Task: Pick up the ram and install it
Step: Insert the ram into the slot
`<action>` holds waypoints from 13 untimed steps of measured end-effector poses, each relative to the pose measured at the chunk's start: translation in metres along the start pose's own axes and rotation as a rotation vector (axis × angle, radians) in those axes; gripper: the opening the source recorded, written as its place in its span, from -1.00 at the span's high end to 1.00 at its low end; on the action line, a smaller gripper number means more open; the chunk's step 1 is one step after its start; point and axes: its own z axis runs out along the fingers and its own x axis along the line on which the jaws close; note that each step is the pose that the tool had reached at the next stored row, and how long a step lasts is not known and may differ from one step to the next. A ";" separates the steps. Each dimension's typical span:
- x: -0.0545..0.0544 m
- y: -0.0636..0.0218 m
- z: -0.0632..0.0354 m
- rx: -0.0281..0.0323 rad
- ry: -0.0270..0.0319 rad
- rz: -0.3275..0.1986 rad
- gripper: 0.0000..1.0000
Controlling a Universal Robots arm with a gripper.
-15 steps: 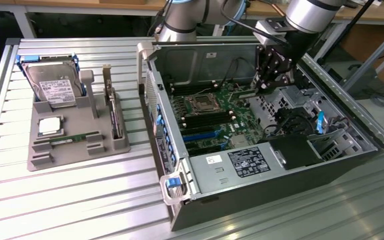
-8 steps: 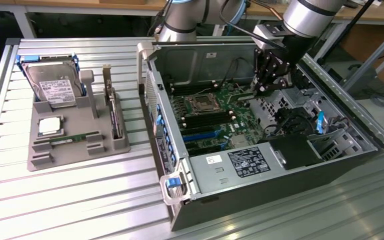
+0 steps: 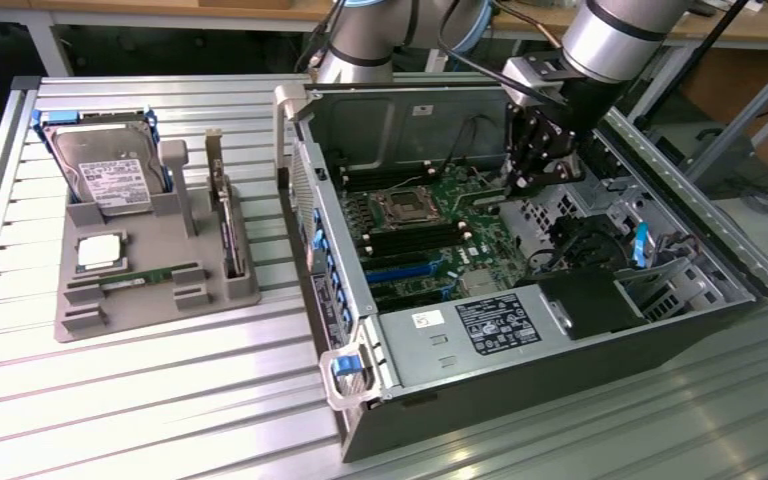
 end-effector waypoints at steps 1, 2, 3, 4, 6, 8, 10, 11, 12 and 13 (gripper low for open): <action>0.000 -0.0001 0.0017 0.0000 0.0000 0.000 0.76; 0.000 -0.0001 0.0030 0.0000 0.0001 0.000 0.76; 0.000 -0.0002 0.0040 -0.0001 0.0001 0.000 0.76; 0.000 -0.0002 0.0048 0.0000 0.0000 0.000 0.76; 0.000 -0.0003 0.0070 0.0000 -0.0001 0.000 0.76; 0.001 -0.0004 0.0093 0.0000 0.0000 0.000 0.76; 0.001 -0.0005 0.0119 0.0000 0.0001 0.000 0.76; 0.001 -0.0005 0.0133 0.0000 0.0000 0.000 0.76; 0.001 -0.0006 0.0145 0.0000 0.0001 0.000 0.76; 0.001 -0.0006 0.0160 0.0000 0.0000 0.000 0.76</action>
